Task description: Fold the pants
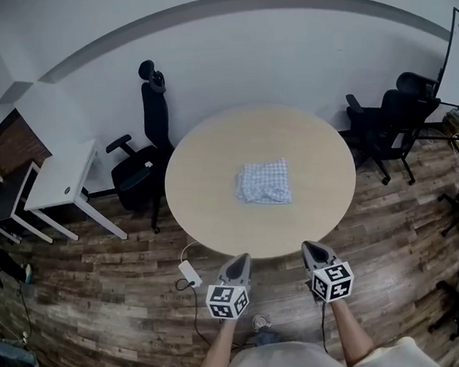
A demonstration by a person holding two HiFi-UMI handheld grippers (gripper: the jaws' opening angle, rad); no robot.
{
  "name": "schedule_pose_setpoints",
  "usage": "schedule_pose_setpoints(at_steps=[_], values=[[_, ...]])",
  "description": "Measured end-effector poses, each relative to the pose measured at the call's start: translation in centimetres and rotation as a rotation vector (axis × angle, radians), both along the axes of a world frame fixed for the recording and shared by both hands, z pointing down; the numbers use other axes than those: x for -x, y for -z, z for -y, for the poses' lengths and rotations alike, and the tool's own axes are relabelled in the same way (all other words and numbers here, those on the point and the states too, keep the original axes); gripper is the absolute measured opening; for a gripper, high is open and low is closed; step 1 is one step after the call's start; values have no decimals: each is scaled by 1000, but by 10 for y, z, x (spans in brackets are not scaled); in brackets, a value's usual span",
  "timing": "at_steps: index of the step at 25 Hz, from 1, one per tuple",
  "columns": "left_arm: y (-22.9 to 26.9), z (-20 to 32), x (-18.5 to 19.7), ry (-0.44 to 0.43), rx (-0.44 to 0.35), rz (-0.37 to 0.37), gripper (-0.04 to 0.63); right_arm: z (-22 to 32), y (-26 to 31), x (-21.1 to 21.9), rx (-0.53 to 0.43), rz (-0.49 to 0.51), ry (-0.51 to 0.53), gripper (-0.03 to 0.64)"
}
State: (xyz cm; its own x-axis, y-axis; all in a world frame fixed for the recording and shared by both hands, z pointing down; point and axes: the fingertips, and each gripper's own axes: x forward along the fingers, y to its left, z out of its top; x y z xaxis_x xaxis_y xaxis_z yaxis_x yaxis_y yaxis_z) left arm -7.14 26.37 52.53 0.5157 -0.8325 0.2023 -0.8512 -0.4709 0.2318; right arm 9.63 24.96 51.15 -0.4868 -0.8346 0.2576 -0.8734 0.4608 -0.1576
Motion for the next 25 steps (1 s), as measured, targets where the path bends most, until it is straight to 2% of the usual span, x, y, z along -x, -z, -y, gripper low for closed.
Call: schedule_pose_setpoints(at_steps=[7, 11, 25], values=[[0, -81, -54, -13, -1, 5, 31, -78, -6, -36, 10, 50, 14, 26], [-8, -124, -79, -27, 10, 7, 31, -120, -13, -50, 22, 41, 27, 26], [-5, -204, -96, 13, -23, 4, 31, -203, -17, -61, -3, 21, 67, 26]])
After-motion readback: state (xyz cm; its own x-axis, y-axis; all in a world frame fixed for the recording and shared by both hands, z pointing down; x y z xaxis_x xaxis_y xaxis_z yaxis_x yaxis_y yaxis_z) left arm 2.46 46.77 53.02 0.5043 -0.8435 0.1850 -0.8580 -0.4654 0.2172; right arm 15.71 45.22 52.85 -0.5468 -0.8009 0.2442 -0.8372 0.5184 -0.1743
